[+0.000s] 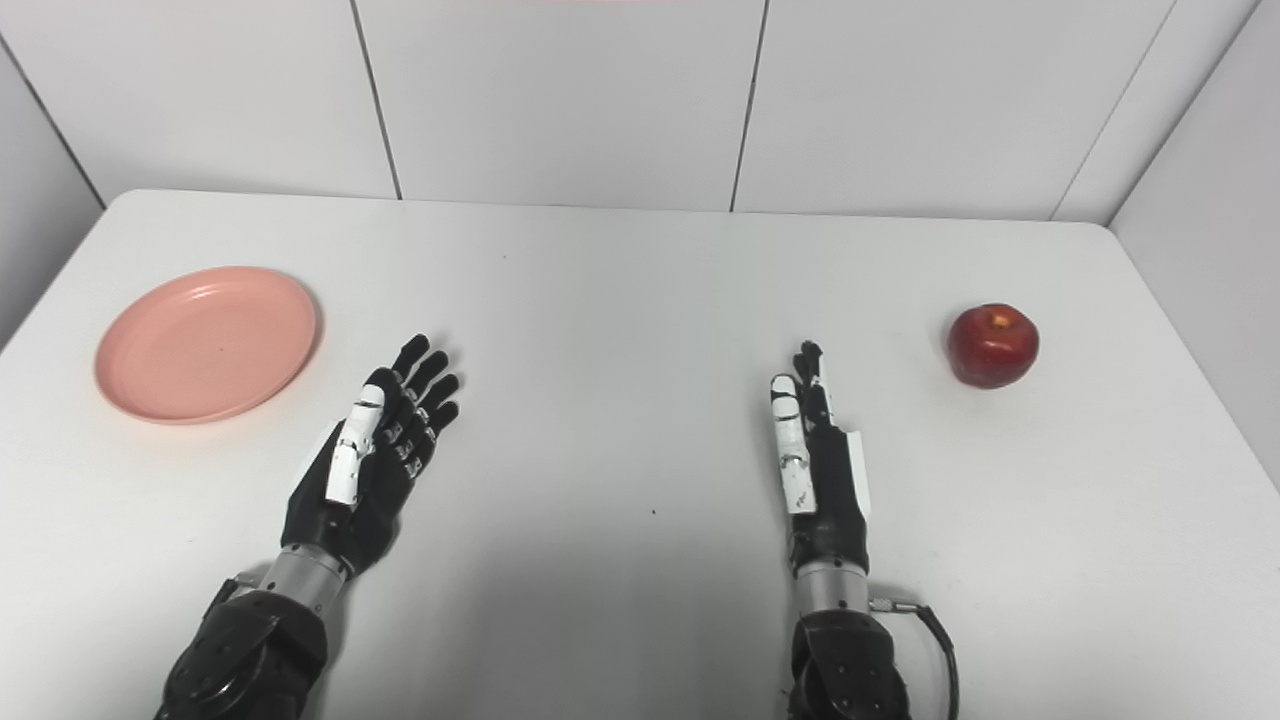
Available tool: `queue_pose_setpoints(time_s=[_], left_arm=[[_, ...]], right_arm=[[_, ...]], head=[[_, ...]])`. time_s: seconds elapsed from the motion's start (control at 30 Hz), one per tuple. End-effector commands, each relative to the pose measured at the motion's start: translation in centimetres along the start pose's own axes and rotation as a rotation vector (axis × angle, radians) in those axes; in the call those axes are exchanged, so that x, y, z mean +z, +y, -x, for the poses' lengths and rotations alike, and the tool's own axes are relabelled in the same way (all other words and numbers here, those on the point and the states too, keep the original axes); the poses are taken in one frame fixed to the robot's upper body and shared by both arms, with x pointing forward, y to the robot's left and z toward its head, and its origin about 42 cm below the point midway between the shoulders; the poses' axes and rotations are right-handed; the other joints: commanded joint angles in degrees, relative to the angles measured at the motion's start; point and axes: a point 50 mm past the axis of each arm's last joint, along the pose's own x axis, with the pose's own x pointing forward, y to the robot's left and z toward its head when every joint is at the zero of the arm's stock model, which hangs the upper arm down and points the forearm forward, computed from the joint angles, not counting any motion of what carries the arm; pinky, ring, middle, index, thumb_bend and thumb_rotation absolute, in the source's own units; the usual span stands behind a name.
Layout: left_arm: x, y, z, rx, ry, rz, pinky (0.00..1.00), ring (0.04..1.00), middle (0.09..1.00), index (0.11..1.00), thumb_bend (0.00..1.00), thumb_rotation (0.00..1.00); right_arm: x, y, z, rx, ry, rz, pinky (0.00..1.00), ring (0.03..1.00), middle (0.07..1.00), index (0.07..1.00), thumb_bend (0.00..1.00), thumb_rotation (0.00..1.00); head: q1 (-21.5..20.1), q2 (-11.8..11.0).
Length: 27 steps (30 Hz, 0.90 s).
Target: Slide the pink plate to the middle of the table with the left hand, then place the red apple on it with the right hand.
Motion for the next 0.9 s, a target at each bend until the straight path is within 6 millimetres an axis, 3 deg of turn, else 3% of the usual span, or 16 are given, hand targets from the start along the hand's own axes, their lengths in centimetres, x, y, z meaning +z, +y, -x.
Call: queue_pose_setpoints(time_s=[0.0,0.4,0.87], left_arm=[[0.7,-0.1,0.2,-0.010,-0.032,-0.013,1.00,0.984,0.990,0.974,0.42,1.00],[-0.1,-0.9,0.1,-0.009,-0.017,-0.001,1.00,0.982,0.990,0.981,0.42,1.00],[-1.9,-2.8,-0.3,-0.001,-0.005,-0.006,0.98,0.963,0.976,0.961,0.42,1.00]], right_arm=[[0.8,0.5,-0.2,0.008,-0.049,-0.026,0.95,0.964,0.987,0.997,0.23,1.00],[0.3,-0.4,-0.2,0.021,-0.054,-0.032,0.97,0.969,0.985,0.990,0.26,1.00],[-1.2,-2.4,-0.1,0.019,-0.087,-0.052,1.00,0.973,0.981,0.978,0.27,1.00]], head=[[0.5,0.0],[4.7,-2.2],[15.7,-8.4]])
